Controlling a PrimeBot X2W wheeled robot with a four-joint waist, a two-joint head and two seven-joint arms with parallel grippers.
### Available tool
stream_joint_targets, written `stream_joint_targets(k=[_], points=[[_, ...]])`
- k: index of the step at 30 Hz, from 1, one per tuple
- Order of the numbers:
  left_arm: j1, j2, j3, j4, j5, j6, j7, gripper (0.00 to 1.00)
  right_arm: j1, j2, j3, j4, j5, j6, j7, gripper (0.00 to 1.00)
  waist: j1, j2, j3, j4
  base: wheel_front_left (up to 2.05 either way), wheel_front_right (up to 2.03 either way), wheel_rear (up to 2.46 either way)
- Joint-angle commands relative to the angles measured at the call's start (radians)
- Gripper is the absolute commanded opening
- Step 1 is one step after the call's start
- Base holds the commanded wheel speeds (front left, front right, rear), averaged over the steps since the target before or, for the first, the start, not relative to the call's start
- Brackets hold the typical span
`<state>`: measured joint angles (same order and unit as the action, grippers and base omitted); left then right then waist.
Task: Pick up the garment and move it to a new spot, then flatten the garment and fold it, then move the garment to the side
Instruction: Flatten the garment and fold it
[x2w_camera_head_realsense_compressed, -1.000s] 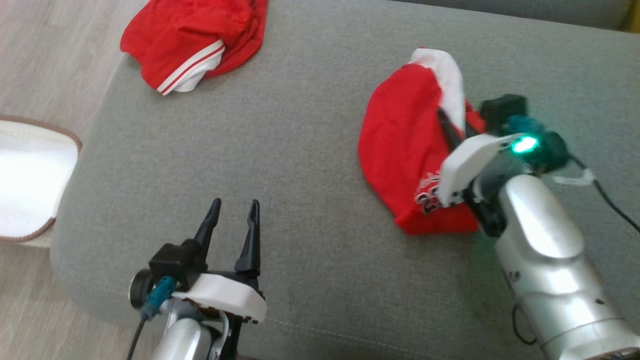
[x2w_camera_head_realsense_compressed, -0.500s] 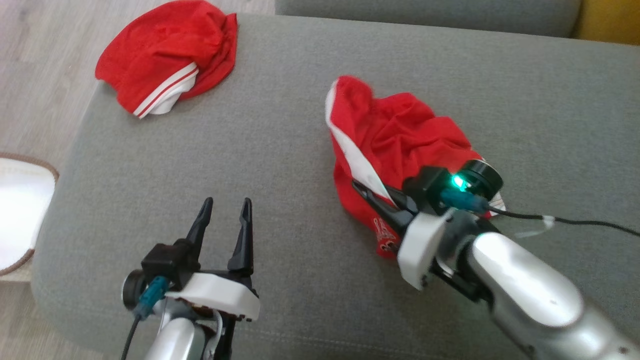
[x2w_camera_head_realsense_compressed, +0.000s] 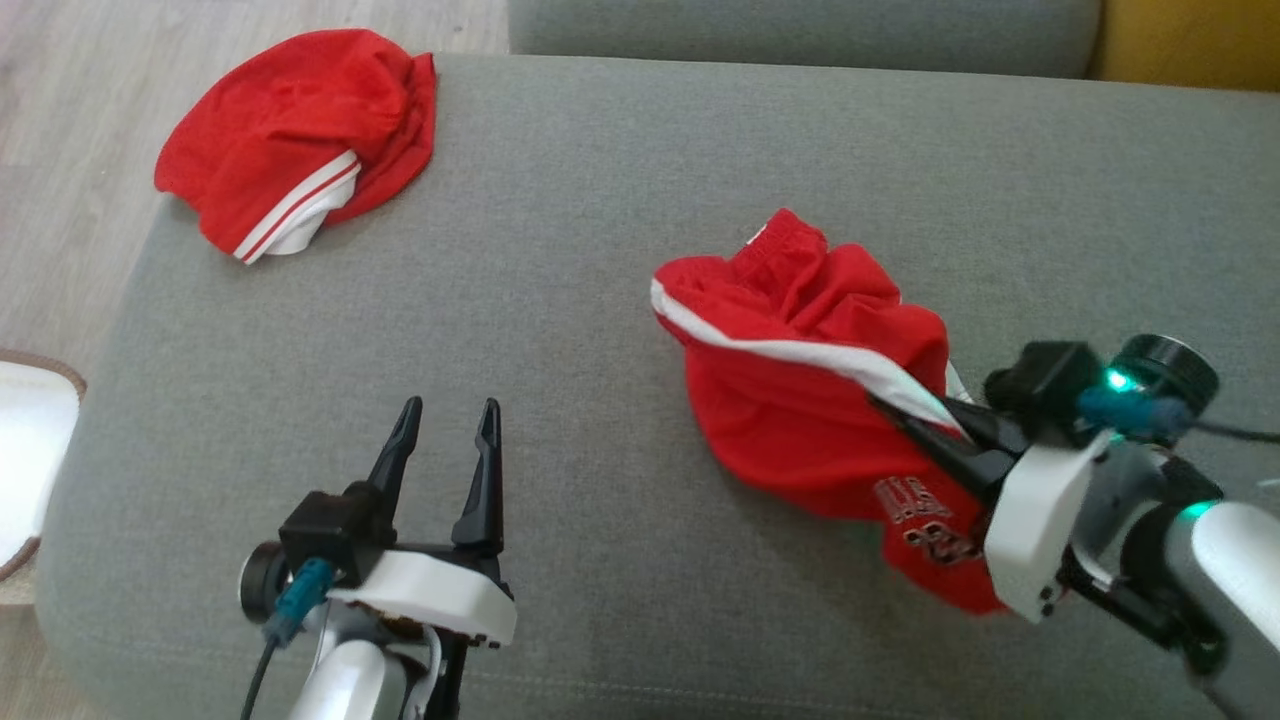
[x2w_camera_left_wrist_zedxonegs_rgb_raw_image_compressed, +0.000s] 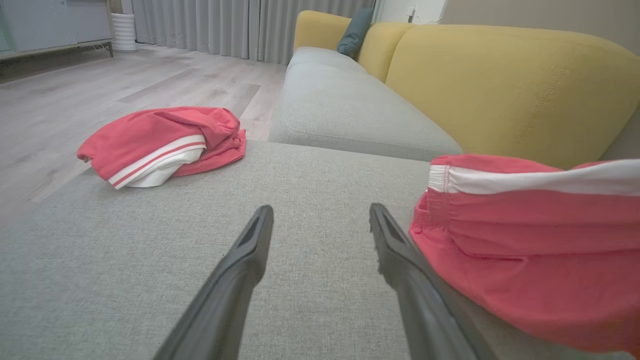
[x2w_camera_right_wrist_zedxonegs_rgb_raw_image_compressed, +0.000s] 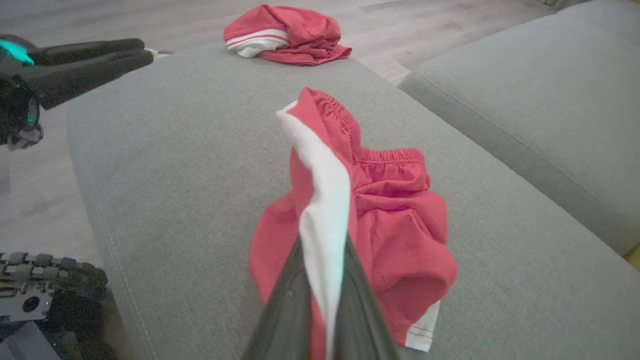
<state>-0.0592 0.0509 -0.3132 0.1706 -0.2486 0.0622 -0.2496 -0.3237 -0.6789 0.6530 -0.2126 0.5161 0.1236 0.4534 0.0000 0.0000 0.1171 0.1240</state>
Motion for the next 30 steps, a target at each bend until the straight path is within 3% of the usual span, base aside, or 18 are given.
stream_joint_targets(k=[1,4,10,18,19,20,21,22,30], points=[[-0.012,-0.001,0.031,-0.031,0.007,-0.003,-0.012,1.00,0.012,-0.004,-0.015,-0.023,0.011,0.007,-0.002,0.00,0.0000,0.0000,0.001,-0.003,0.00,0.00,0.00],[-0.019,-0.001,0.023,-0.028,0.006,-0.006,-0.012,1.00,0.028,0.056,-0.049,0.067,0.014,0.007,-0.043,0.00,0.0000,0.0000,0.005,-0.007,0.00,0.00,0.00],[-0.031,-0.001,0.010,-0.020,0.006,-0.008,-0.012,1.00,-0.017,0.199,-0.067,0.359,0.012,0.007,-0.183,0.00,0.0000,0.0000,0.015,-0.002,0.00,0.00,0.00],[-0.030,-0.001,0.007,-0.008,0.004,-0.007,-0.012,1.00,-0.115,0.264,-0.064,0.650,-0.033,0.007,-0.345,0.00,0.0000,0.0000,0.018,0.003,0.00,0.00,0.00],[-0.029,-0.001,0.007,-0.007,0.003,-0.007,-0.012,1.00,-0.124,0.271,-0.065,0.674,-0.037,0.007,-0.363,0.08,0.0000,0.0000,0.018,0.001,0.00,0.00,0.00],[-0.028,-0.001,0.007,-0.005,0.003,-0.006,-0.012,1.00,-0.132,0.278,-0.068,0.696,-0.040,0.007,-0.381,0.38,0.0000,0.0000,0.017,-0.002,0.00,0.00,0.00],[-0.026,-0.001,0.007,-0.004,0.003,-0.006,-0.012,1.00,-0.139,0.284,-0.068,0.716,-0.045,0.007,-0.394,0.85,0.0000,0.0000,0.015,-0.006,0.00,0.00,0.00],[-0.025,-0.001,0.007,-0.003,0.002,-0.006,-0.012,1.00,-0.146,0.287,-0.068,0.731,-0.051,0.007,-0.408,1.00,0.0000,0.0000,0.014,-0.010,0.00,0.00,0.00],[-0.020,-0.001,0.009,-0.001,0.001,-0.006,-0.012,1.00,-0.148,0.288,-0.117,0.757,-0.066,0.007,-0.501,1.00,0.0000,0.0000,0.002,-0.050,0.00,0.00,0.00]])
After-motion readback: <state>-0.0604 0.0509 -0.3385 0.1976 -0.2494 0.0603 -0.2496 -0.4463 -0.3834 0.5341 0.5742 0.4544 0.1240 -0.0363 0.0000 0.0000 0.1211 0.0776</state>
